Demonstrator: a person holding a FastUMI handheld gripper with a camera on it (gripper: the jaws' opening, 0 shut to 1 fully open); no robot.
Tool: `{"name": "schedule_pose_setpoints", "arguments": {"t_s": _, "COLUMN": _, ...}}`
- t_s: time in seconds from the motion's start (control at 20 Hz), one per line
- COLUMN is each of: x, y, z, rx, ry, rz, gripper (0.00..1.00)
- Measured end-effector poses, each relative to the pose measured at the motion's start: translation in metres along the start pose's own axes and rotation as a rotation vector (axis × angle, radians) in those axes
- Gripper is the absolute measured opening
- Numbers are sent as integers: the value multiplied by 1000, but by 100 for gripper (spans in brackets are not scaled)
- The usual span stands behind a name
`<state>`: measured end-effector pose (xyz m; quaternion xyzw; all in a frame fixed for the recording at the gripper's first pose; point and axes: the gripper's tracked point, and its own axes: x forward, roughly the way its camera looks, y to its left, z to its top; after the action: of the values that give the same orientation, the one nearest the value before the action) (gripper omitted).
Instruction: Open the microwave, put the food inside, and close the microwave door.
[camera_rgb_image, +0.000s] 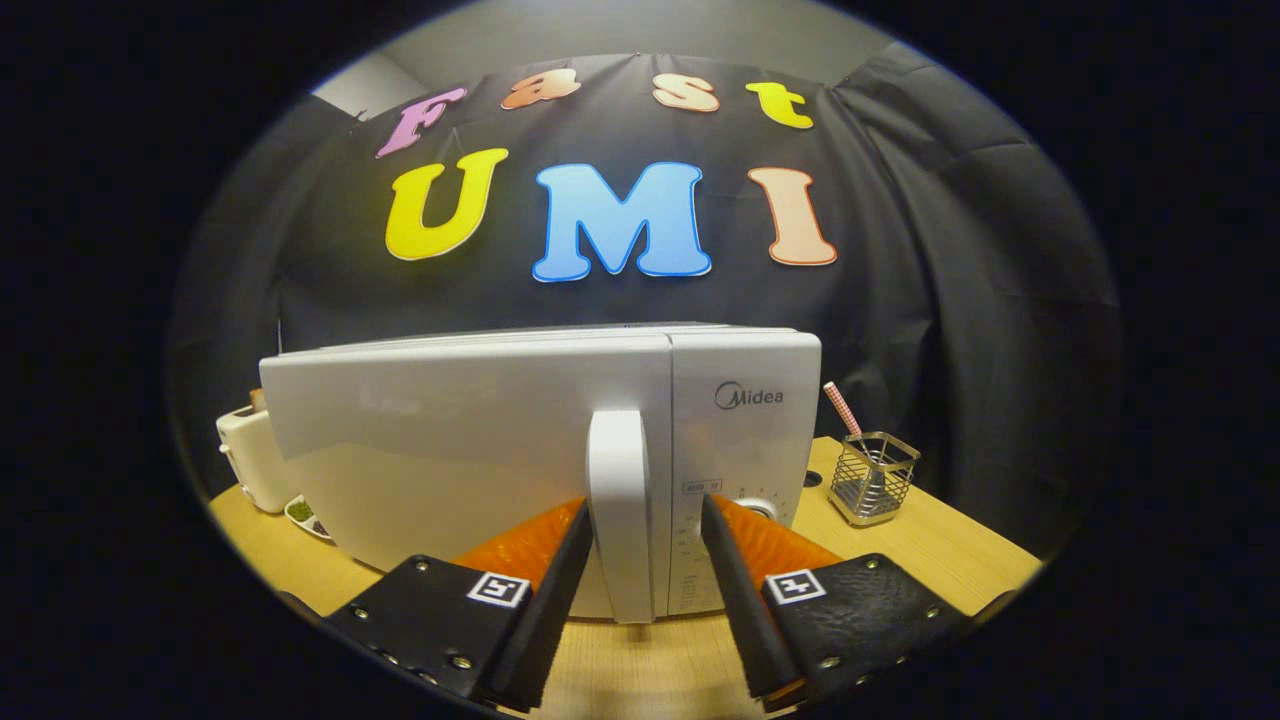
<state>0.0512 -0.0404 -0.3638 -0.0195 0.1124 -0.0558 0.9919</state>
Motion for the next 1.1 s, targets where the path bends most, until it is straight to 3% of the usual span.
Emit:
{"name": "schedule_pose_setpoints", "arguments": {"t_s": 0.15, "x": 0, "y": 3, "z": -1, "rx": -29, "ry": -25, "rz": -12, "gripper": 32}}
{"name": "schedule_pose_setpoints", "arguments": {"t_s": 0.2, "x": -1, "y": 2, "z": -2, "rx": -3, "ry": -21, "rz": -26, "gripper": 32}}
{"name": "schedule_pose_setpoints", "arguments": {"t_s": 0.3, "x": 0, "y": 4, "z": 0, "rx": -10, "ry": -8, "rz": -34, "gripper": 18}}
{"name": "schedule_pose_setpoints", "arguments": {"t_s": 0.45, "x": 3, "y": 6, "z": 5, "rx": 46, "ry": 36, "rz": -15, "gripper": 9}}
{"name": "schedule_pose_setpoints", "arguments": {"t_s": 0.6, "x": -9, "y": 5, "z": -5, "rx": 59, "ry": 60, "rz": -30, "gripper": 9}}
{"name": "schedule_pose_setpoints", "arguments": {"t_s": 0.75, "x": -49, "y": 15, "z": -10, "rx": -9, "ry": 41, "rz": -31, "gripper": 8}}
{"name": "schedule_pose_setpoints", "arguments": {"t_s": 1.0, "x": -91, "y": 27, "z": -17, "rx": 11, "ry": 104, "rz": -26, "gripper": 8}}
{"name": "schedule_pose_setpoints", "arguments": {"t_s": 1.1, "x": -109, "y": 39, "z": -20, "rx": 35, "ry": 137, "rz": 23, "gripper": 16}}
